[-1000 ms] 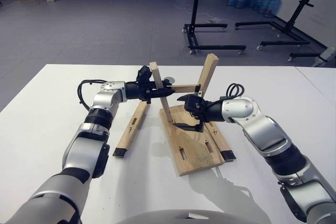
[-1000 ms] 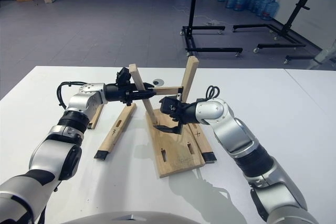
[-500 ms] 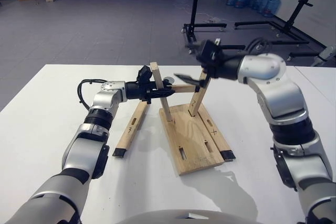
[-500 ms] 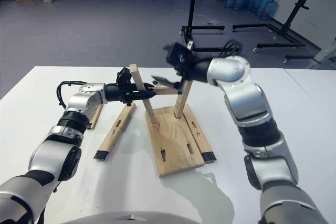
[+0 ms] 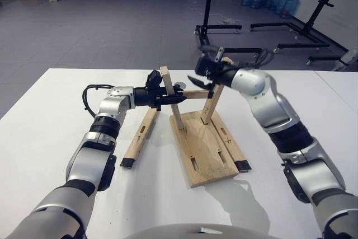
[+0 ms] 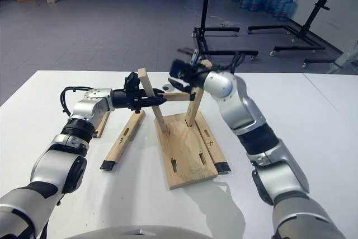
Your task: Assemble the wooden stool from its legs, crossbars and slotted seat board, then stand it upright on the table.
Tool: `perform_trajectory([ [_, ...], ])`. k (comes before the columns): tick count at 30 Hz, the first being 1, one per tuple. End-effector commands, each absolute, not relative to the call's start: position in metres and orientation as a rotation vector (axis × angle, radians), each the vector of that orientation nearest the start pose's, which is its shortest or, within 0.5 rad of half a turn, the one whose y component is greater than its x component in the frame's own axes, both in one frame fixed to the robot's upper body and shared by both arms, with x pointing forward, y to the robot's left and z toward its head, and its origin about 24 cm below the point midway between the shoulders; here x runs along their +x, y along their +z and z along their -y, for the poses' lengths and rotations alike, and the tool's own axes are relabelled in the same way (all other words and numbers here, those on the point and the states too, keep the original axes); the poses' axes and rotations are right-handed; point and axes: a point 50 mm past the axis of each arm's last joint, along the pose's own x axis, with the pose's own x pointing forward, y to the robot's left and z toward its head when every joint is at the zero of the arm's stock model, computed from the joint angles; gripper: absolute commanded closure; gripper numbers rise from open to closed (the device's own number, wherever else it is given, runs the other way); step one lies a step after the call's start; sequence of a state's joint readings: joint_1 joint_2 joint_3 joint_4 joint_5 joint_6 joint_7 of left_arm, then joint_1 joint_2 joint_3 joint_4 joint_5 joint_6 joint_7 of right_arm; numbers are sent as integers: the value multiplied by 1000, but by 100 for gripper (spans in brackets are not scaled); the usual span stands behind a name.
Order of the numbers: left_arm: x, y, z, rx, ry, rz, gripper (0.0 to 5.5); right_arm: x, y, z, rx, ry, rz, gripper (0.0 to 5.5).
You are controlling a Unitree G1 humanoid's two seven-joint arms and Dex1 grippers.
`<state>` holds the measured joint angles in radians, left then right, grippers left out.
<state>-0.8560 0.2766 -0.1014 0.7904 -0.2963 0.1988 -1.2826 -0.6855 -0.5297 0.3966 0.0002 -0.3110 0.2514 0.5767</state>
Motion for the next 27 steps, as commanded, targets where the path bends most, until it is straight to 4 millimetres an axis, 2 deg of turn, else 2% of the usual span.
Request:
perform_trajectory([
  [1,354,109,-117,-10,-1342,-243,349,313,83,118,-1148,816,-120,82],
  [2,353,109,-116,-10,-1344,-243,349,306,67,118,-1153,842,-152,82],
  [4,352,108,-116,-9,-1348,-245,349,299,55,114,-1145,878,-171,82],
  [7,352,109,-115,-8,-1349,-244,349,294,56,109,-1128,902,-141,82],
  [9,352,108,-114,-9,-1351,-245,349,298,67,108,-1111,885,-105,82],
  [10,352,108,-114,-10,-1353,-246,349,300,75,107,-1091,873,-76,82],
  [12,352,107,-114,-12,-1355,-249,349,310,106,104,-1034,818,7,82],
  [16,351,105,-114,-10,-1348,-254,349,334,194,103,-943,650,217,82],
  [17,351,105,-114,-8,-1344,-252,349,336,211,103,-943,623,256,82],
  [19,351,105,-114,-5,-1338,-249,349,337,225,101,-963,603,295,82],
  [23,351,103,-113,-13,-1341,-251,349,337,200,99,-1068,625,253,82],
  [25,350,102,-113,-22,-1345,-255,349,335,177,103,-1100,649,195,82],
  [27,349,100,-112,-35,-1349,-260,349,332,145,109,-1148,682,116,82],
])
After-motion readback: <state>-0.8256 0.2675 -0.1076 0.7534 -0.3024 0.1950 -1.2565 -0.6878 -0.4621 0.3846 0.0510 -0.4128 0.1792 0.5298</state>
